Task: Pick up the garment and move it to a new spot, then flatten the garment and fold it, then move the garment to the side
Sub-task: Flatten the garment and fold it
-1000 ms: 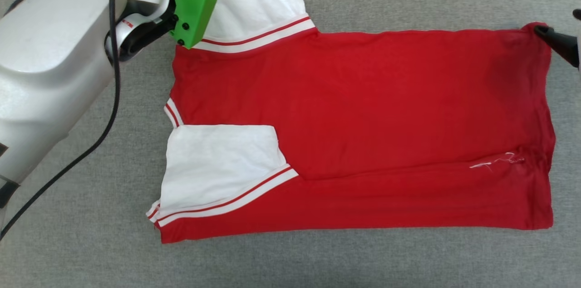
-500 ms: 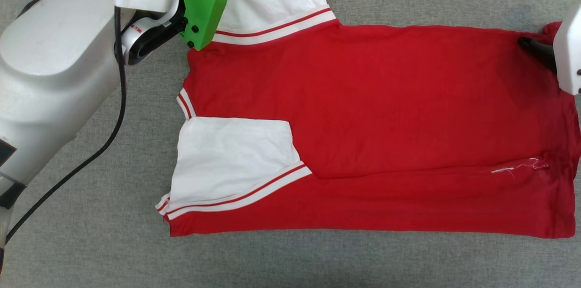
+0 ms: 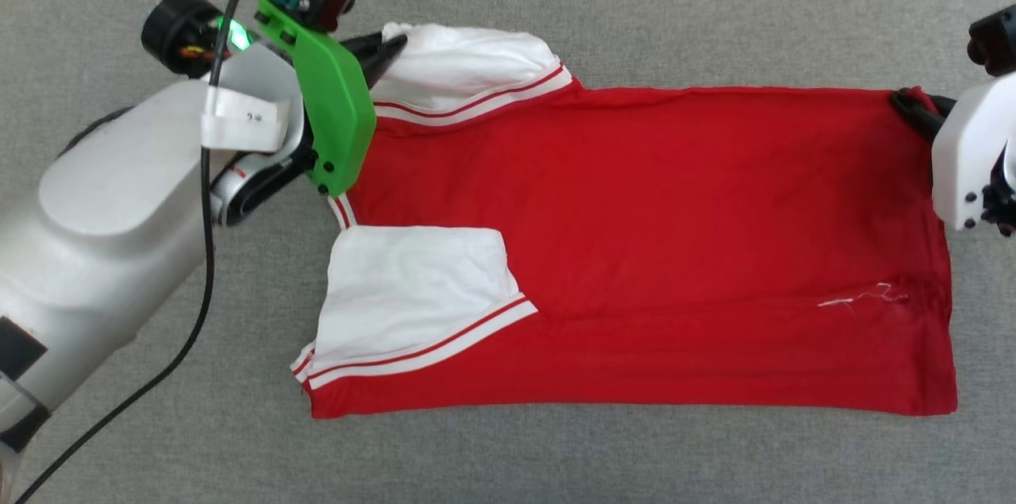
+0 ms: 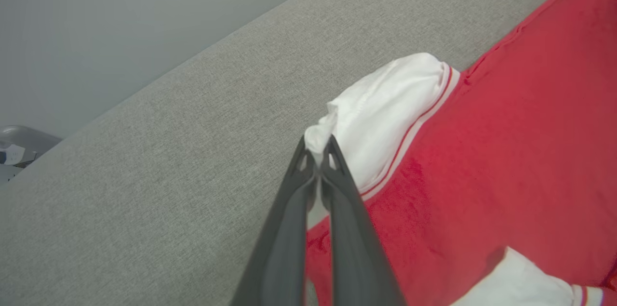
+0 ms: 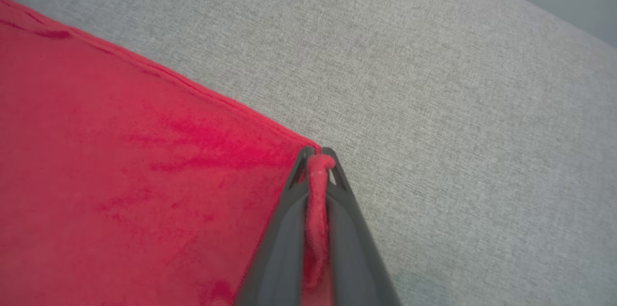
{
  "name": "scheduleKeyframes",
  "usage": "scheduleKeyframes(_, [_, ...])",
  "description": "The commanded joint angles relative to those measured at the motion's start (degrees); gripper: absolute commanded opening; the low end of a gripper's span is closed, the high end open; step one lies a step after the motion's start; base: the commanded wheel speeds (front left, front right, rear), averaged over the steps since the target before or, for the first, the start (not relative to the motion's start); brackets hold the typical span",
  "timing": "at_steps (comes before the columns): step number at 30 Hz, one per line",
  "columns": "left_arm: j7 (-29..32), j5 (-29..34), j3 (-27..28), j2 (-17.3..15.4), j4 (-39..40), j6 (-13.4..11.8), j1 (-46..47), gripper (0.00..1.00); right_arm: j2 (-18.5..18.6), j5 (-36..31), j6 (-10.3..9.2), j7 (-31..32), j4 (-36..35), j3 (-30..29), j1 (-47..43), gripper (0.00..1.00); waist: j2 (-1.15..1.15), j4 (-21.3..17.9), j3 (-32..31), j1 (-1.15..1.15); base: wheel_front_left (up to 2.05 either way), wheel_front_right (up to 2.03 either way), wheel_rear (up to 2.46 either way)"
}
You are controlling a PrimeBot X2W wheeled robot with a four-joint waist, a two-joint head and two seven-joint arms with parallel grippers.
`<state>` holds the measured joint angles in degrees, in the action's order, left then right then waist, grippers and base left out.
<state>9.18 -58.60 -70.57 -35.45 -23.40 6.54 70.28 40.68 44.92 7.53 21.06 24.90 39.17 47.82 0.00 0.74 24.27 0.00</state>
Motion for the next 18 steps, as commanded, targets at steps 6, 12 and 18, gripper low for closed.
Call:
scheduleKeyframes(6, [-2.13,-0.41,-0.7,-3.05,5.69,-3.29,-8.37,0.0,2.35,1.64,-0.04,-6.45,-3.43,1.01,-6.62,0.0,0.0,0.68,-8.05,0.0,0.0,0.0,0.0])
scheduleKeyframes(12, [-3.99,-3.47,-1.06,-6.8,12.06,-6.97,-17.65,0.0,3.63,2.62,-0.04,-9.69,-6.06,0.19,-14.16,0.0,0.0,0.8,-11.25,0.0,0.0,0.0,0.0])
scheduleKeyframes(18, [-5.37,-5.31,-1.65,-8.29,15.28,-9.56,-25.91,0.0,4.21,3.75,-0.04,-11.85,-7.63,-2.15,-22.67,0.0,0.0,1.38,-13.7,0.0,0.0,0.0,0.0])
